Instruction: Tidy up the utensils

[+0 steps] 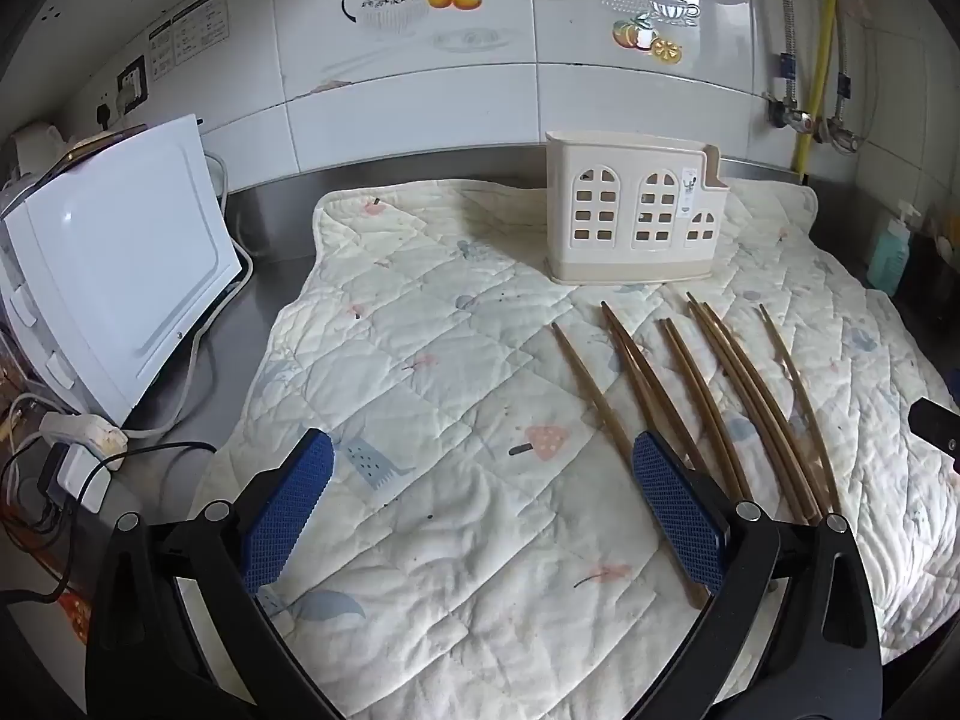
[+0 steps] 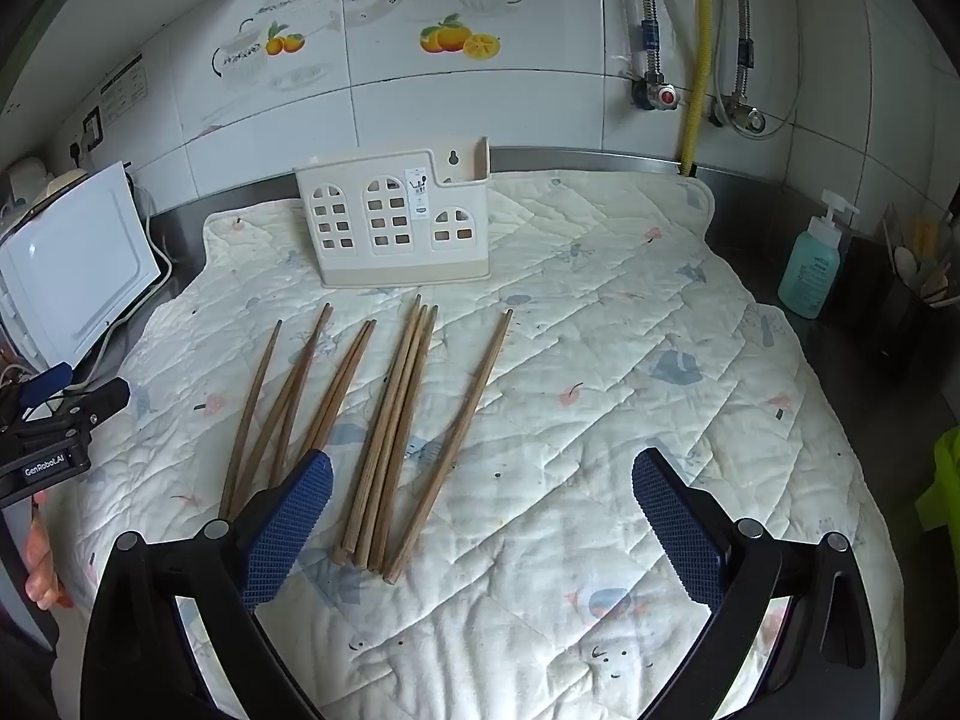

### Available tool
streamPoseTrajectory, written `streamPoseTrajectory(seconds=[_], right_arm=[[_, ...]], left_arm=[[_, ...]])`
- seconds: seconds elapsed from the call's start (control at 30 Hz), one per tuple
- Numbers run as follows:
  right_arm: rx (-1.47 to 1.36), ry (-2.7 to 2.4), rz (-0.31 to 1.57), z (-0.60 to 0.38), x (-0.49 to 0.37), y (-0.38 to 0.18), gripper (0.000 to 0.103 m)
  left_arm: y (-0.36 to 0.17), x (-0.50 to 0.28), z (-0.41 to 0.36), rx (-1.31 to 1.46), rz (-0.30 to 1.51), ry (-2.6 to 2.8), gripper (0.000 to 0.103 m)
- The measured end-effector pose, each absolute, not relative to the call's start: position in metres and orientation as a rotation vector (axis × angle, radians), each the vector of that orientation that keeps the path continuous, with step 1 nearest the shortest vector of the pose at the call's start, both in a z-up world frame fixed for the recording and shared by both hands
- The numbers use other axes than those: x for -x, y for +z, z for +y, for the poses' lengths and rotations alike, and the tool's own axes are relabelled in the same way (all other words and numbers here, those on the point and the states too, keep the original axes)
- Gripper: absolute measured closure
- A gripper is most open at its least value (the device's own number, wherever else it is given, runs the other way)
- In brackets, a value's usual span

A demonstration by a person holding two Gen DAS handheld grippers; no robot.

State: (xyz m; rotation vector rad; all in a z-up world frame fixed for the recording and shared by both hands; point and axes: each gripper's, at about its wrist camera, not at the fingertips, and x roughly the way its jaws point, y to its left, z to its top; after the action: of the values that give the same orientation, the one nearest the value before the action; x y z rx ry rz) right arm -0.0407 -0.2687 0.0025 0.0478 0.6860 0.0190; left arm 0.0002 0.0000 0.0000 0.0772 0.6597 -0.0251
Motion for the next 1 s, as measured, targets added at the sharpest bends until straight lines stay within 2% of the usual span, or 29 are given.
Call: streamPoseTrajectory(seconds=[1.0], right_arm=[[-0.049,0.022,0.666,-0.2704,0.0462,0.0091,0.006]], left_arm=[[0.0036,0.0008,0.0031,-0.067,0.66,-0.024,0.005]])
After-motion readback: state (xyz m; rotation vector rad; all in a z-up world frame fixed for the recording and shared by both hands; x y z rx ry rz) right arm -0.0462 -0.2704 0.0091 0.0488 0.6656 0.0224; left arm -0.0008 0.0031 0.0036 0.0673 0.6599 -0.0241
